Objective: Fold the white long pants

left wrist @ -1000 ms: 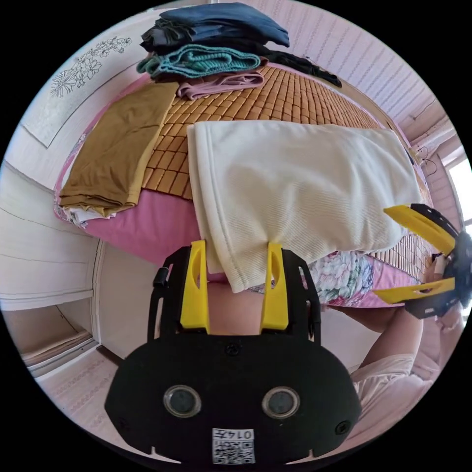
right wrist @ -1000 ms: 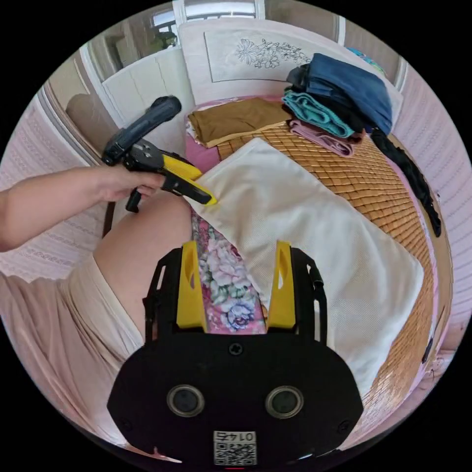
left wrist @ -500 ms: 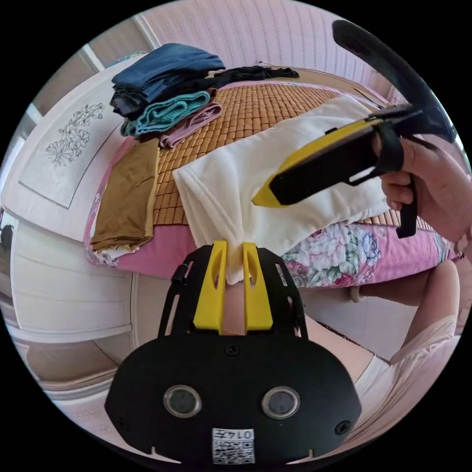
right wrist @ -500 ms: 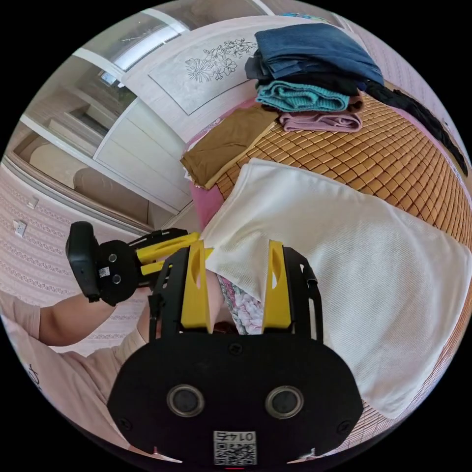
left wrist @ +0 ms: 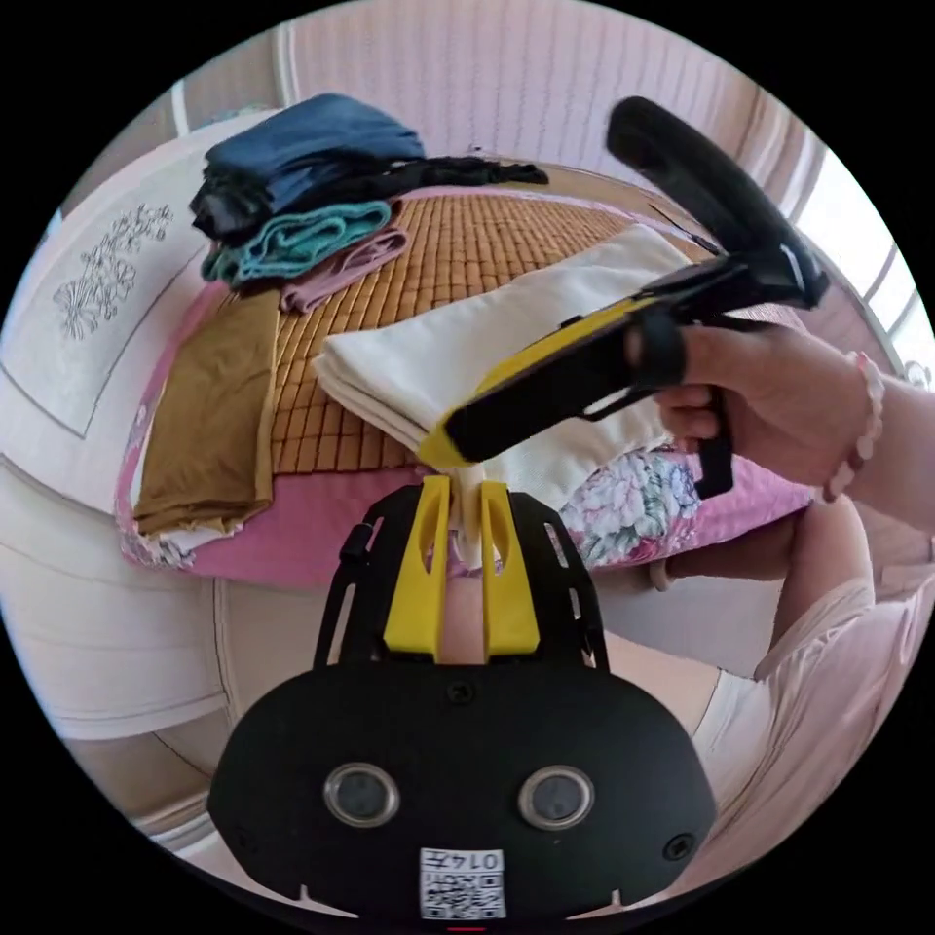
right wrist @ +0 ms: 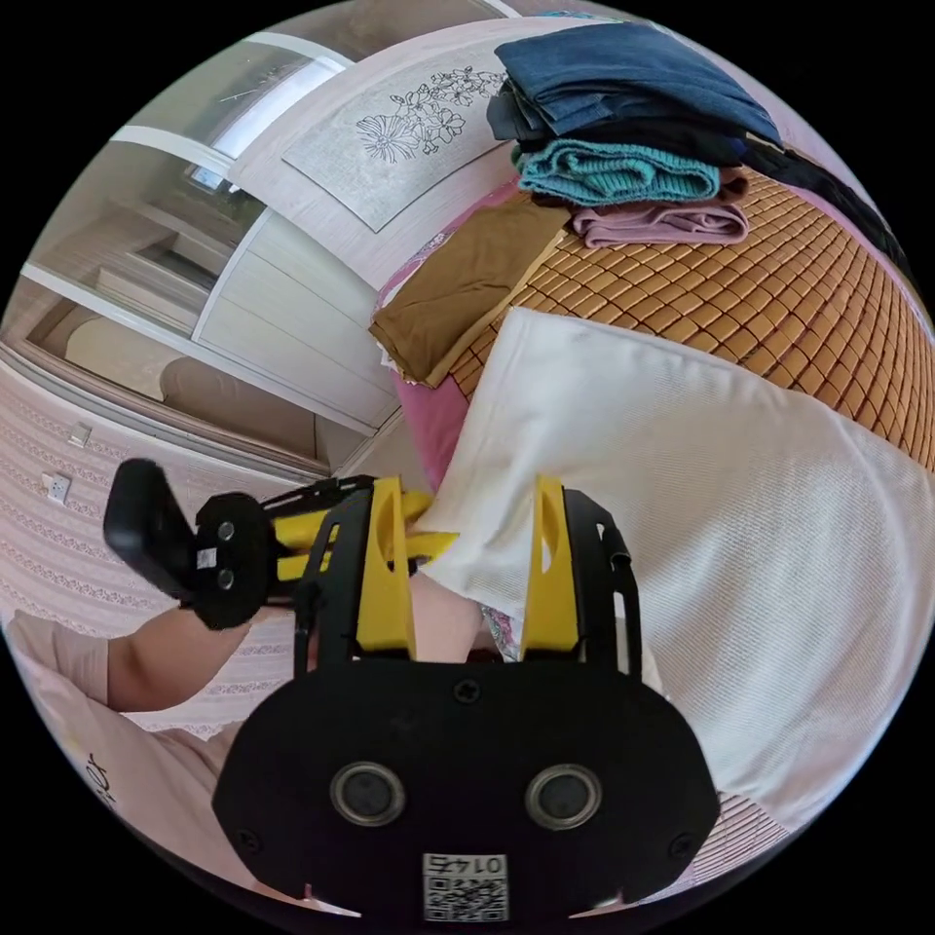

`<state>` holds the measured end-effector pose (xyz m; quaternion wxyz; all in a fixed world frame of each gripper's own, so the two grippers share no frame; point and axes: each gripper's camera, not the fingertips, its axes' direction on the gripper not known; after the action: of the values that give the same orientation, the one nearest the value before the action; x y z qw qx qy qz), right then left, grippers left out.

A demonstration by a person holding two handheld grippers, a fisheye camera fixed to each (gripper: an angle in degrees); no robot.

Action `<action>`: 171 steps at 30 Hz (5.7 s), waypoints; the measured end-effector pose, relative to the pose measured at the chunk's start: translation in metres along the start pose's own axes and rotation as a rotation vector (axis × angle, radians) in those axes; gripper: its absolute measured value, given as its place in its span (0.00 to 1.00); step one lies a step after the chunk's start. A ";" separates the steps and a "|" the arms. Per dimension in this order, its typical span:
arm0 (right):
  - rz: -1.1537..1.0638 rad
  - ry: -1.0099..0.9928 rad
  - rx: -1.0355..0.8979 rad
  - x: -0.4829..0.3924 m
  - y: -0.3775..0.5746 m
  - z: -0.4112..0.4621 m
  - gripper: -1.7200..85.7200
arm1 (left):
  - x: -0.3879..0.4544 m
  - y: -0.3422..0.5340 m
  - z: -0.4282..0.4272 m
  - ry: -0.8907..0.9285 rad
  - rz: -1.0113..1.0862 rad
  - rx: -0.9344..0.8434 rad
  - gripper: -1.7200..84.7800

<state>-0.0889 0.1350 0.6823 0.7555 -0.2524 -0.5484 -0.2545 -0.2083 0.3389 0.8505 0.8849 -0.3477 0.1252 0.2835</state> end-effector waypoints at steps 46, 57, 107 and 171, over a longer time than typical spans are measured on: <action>0.306 0.649 1.090 -0.104 0.497 -0.616 0.08 | 0.025 -0.170 -0.037 0.162 0.190 0.057 0.01; 0.936 0.763 0.840 -0.004 0.634 -0.548 0.08 | -0.107 -0.005 -0.117 -0.011 -0.034 0.264 0.05; 0.119 0.379 0.241 0.099 0.125 -0.403 0.11 | -0.114 0.034 -0.026 -0.068 -0.277 0.045 0.09; 0.799 0.891 0.262 0.297 0.411 -0.479 0.02 | 0.138 -0.214 0.104 -0.082 0.199 -0.077 0.02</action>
<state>0.5985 0.0919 0.7944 0.9739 -0.2129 -0.0694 0.0370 0.0313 0.3397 0.9851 0.8428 -0.3552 0.1120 0.3887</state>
